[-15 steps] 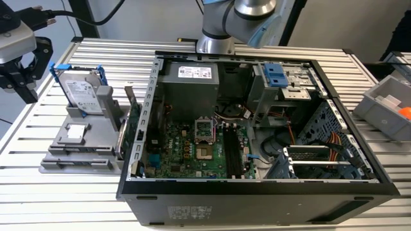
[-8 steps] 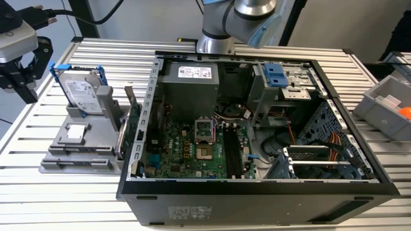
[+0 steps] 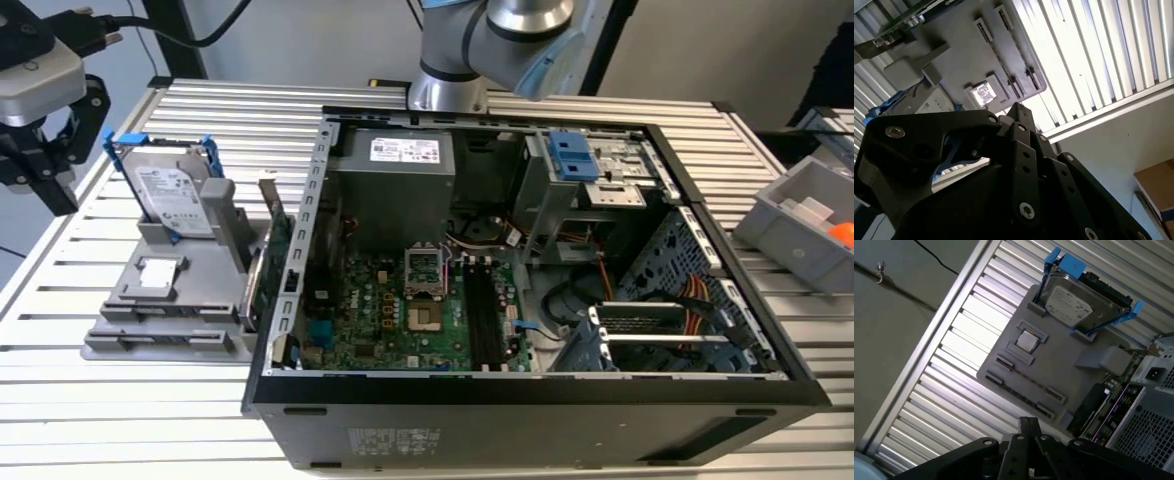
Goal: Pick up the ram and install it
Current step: 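Pick up the ram and move it above insertion slot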
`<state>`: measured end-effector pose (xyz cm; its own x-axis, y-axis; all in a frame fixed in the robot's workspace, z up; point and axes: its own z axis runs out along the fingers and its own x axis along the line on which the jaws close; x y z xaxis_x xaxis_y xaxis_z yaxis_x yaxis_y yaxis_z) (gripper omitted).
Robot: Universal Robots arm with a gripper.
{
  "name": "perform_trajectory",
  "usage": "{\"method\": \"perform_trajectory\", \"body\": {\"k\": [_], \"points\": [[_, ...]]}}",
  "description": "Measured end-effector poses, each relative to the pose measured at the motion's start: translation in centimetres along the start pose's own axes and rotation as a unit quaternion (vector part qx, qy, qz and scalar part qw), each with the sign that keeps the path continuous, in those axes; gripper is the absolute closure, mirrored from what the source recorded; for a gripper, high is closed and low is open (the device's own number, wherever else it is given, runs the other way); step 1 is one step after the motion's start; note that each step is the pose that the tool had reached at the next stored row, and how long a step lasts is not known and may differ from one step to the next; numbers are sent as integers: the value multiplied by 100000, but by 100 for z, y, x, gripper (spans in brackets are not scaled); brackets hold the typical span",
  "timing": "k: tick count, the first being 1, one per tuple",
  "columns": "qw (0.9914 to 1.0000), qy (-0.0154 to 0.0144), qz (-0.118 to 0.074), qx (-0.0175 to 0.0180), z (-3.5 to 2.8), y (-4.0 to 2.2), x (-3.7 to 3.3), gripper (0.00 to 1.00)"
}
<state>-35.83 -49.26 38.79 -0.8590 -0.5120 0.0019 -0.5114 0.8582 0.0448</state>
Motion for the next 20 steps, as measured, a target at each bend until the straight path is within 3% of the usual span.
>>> {"method": "perform_trajectory", "body": {"k": [7,20], "points": [[99974,33,-2262,-55,0,1,1,100],[99944,82,-3352,-53,0,1,0,100]]}}
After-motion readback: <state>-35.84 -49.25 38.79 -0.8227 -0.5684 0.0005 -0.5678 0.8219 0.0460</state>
